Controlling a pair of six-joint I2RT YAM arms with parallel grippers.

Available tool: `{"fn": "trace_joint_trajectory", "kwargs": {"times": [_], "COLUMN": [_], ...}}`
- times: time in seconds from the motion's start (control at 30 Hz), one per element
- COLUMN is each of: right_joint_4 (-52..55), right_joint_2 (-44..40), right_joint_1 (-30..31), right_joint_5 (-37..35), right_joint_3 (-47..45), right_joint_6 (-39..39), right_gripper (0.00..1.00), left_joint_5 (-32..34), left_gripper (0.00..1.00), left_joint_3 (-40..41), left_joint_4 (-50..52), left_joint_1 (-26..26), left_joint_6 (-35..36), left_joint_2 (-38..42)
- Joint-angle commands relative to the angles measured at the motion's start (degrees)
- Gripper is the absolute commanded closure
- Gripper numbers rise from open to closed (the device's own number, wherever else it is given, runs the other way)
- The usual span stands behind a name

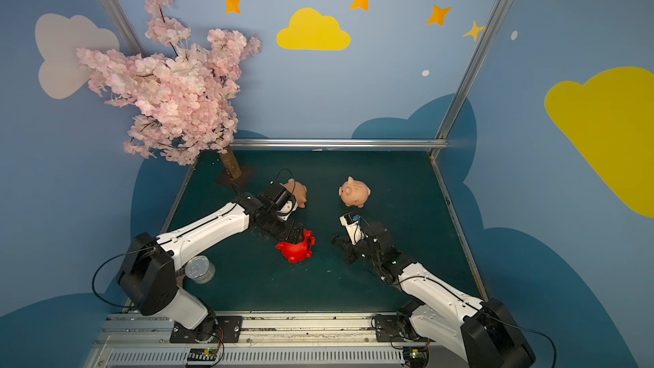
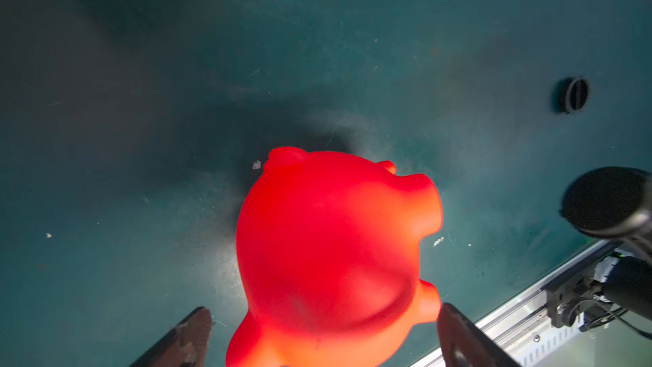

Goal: Close piggy banks
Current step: Adjust the piggy bank at the center of the board.

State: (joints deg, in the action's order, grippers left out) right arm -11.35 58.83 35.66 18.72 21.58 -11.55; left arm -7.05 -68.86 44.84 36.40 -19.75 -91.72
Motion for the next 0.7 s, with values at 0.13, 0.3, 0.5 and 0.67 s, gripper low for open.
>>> {"fn": "trace_joint_trajectory", "kwargs": {"times": [0.13, 0.3, 0.5, 0.67], "right_joint_4": [-5.40, -8.24, -11.35, -13.25], "right_joint_2": [-0.73, -0.47, 1.15, 4.86], "right_joint_1": [-0.23, -0.15, 0.49, 3.06], "right_joint_5": [3.28, 4.73, 6.71, 7.21], "right_joint_3": [-1.87, -2.86, -3.39, -2.13], "right_joint_6": [1.93, 3.34, 4.49, 6.15], "right_gripper": [1.00, 1.00, 1.00, 1.00], "left_joint_5": [-2.71, -3.41, -5.75, -7.85], "left_gripper": [0.08, 0.12, 0.15, 0.15], "left_joint_3": [-1.32, -1.63, -1.69, -1.28], "left_joint_4": [0.28, 1.04, 0.86, 0.56], "left_joint_1": [-0.14, -0.80, -2.81, -4.14], "left_joint_6": [4.26, 8.53, 12.45, 14.97], "left_joint_2": [-4.32, -6.66, -7.75, -7.95]}}
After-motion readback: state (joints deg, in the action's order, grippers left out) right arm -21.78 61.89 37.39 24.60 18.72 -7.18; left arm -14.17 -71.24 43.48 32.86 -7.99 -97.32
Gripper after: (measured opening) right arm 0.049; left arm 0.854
